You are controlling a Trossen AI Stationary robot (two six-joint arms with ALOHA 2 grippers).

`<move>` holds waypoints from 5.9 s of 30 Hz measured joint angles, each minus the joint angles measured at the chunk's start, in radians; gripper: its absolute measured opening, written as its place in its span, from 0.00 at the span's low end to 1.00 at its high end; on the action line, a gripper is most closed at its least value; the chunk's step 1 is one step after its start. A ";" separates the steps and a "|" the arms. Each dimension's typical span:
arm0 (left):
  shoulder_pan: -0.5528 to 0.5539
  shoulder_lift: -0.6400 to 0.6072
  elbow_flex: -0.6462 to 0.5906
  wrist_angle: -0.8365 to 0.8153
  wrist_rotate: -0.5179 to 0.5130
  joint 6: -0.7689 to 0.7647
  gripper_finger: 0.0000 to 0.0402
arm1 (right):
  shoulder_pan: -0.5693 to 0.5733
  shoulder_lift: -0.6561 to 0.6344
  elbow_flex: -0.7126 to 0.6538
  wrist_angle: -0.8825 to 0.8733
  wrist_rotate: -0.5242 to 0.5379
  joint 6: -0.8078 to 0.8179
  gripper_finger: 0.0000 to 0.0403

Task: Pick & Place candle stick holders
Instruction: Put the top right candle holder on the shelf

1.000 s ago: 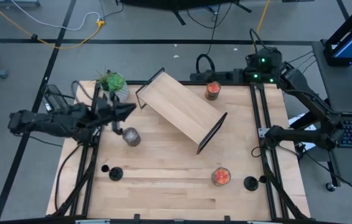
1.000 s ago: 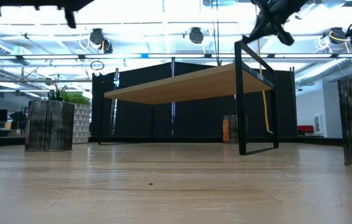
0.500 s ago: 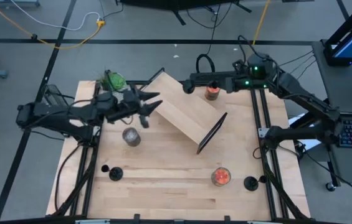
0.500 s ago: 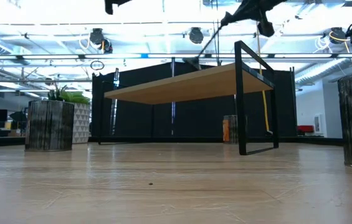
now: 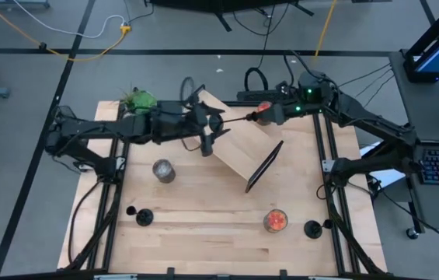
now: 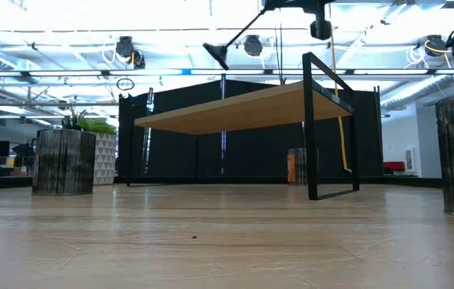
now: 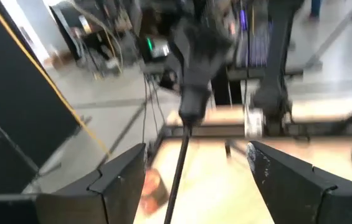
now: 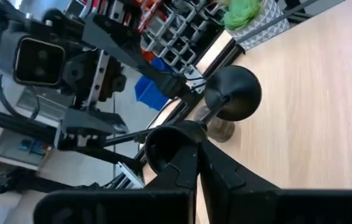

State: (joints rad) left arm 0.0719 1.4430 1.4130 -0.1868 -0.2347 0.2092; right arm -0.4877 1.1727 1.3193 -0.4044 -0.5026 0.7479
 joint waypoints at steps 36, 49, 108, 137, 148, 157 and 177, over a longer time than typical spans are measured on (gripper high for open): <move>0.039 0.265 0.270 -0.225 0.027 0.050 0.70 | 0.079 0.084 0.000 0.072 -0.023 0.000 0.00; 0.041 0.265 0.269 -0.252 0.063 0.036 0.44 | 0.092 0.105 0.000 0.088 -0.019 0.000 0.00; 0.049 0.265 0.268 -0.294 0.049 -0.001 0.01 | 0.097 0.101 -0.001 0.145 -0.049 0.026 0.25; 0.169 0.264 0.269 -0.291 0.040 -0.153 0.04 | 0.069 0.006 -0.002 0.144 -0.044 -0.001 0.26; 0.257 0.261 0.215 -0.179 0.054 -0.188 0.04 | 0.069 -0.026 -0.001 0.136 -0.045 -0.031 0.26; 0.349 0.257 0.134 -0.080 0.053 -0.195 0.04 | 0.069 -0.045 -0.001 0.136 -0.045 -0.037 0.26; 0.481 0.258 0.036 -0.016 0.054 -0.231 0.04 | 0.071 -0.050 -0.001 0.123 -0.045 -0.029 0.26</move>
State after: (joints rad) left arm 0.5529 1.7008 1.4494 -0.2027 -0.1811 -0.0215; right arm -0.4171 1.1229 1.3186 -0.2817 -0.5476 0.7192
